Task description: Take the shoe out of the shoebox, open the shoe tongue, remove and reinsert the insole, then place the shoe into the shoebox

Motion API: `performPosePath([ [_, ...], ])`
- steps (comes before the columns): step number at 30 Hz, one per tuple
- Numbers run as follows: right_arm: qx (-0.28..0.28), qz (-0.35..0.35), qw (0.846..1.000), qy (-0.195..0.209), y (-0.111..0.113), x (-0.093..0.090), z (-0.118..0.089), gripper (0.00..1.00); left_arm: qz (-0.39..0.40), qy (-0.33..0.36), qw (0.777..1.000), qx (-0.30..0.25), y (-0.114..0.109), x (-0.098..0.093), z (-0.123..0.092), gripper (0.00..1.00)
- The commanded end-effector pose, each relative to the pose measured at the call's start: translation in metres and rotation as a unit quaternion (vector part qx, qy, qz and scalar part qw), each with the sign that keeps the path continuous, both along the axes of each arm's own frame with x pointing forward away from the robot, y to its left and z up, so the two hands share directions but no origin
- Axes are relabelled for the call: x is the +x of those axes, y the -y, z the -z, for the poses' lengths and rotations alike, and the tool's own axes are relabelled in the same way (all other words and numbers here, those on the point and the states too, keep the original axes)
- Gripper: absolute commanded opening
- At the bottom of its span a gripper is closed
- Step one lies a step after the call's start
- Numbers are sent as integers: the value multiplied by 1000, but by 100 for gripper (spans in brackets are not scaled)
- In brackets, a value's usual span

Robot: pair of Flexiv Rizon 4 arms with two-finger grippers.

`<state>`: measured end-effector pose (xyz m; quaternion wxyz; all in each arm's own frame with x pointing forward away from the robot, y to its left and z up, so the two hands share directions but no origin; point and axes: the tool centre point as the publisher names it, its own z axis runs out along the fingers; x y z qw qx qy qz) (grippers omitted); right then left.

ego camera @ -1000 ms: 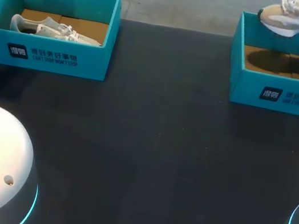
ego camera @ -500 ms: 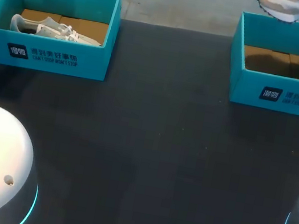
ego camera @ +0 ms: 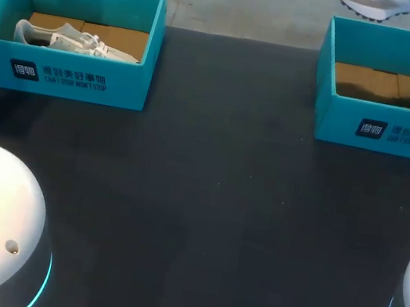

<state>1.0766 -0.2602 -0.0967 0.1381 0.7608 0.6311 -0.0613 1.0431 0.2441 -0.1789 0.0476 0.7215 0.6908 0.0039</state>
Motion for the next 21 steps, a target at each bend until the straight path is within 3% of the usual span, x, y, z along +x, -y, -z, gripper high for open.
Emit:
performPosePath([
  [1, -22, -14, 999, 44, -21, -25, -7, 0, 0, 1, 1000, 1, 0, -1, 0, 100],
  [8, -33, -20, 998, 39, -52, -65, -12, 0, 0, 1, 1000, 1, 0, -1, 0, 100],
  [21, -34, -24, 998, 47, -101, -166, -8, 0, 0, 1, 1000, 1, 0, -1, 0, 100],
])
